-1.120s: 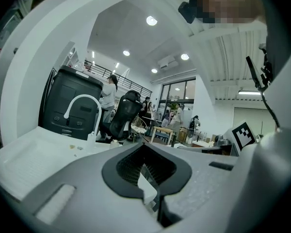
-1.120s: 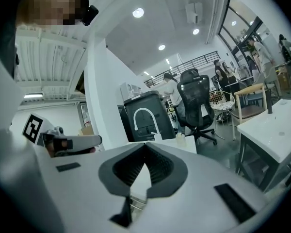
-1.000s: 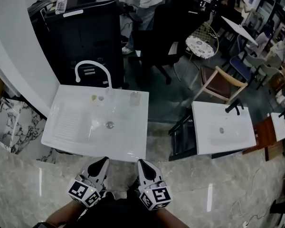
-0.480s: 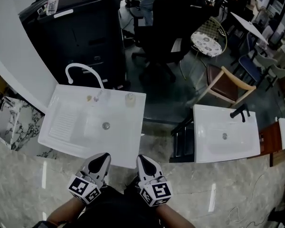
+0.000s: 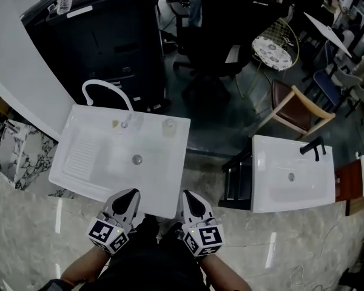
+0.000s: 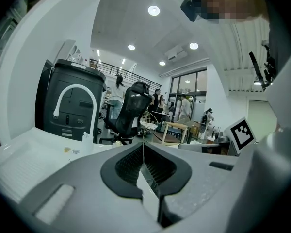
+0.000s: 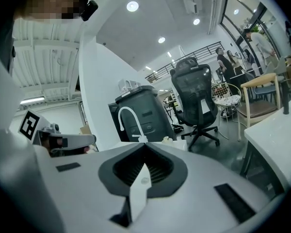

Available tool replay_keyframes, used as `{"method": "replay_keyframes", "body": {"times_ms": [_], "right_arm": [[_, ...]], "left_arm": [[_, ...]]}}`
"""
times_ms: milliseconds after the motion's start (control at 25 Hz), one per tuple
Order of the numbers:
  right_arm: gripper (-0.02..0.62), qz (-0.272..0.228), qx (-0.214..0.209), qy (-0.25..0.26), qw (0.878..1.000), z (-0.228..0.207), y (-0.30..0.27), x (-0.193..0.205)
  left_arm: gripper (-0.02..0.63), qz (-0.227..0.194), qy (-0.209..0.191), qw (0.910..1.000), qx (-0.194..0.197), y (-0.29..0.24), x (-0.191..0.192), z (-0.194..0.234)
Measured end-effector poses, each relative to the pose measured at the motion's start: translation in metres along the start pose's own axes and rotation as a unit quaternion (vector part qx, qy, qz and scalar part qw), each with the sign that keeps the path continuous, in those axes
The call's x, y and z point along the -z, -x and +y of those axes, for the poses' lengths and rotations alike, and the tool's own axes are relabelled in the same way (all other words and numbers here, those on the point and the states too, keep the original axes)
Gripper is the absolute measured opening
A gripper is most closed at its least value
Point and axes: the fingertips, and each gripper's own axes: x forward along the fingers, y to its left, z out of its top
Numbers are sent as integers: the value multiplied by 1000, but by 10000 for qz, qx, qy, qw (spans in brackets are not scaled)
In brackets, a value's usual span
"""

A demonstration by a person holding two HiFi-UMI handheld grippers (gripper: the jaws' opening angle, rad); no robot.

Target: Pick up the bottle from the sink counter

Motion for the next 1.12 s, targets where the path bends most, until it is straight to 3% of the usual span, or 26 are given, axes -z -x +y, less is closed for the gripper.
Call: {"method": "replay_keyframes", "body": {"times_ms": [640, 800, 920, 1120], "right_arm": [[8, 139, 952, 475, 9942, -17, -81, -23], [8, 285, 1017, 520, 9930, -18, -100, -19], [8, 354, 979, 501, 9933, -21, -110, -16], [11, 434, 931, 438, 9937, -38, -123, -13]], "left_arm": [[2, 192, -246, 9974, 650, -70, -9, 90], [6, 311, -315, 9959, 788, -88, -1, 105], [49, 435, -348, 9947, 862, -103, 6, 108], [83, 552, -397, 9947, 766, -127, 13, 113]]}}
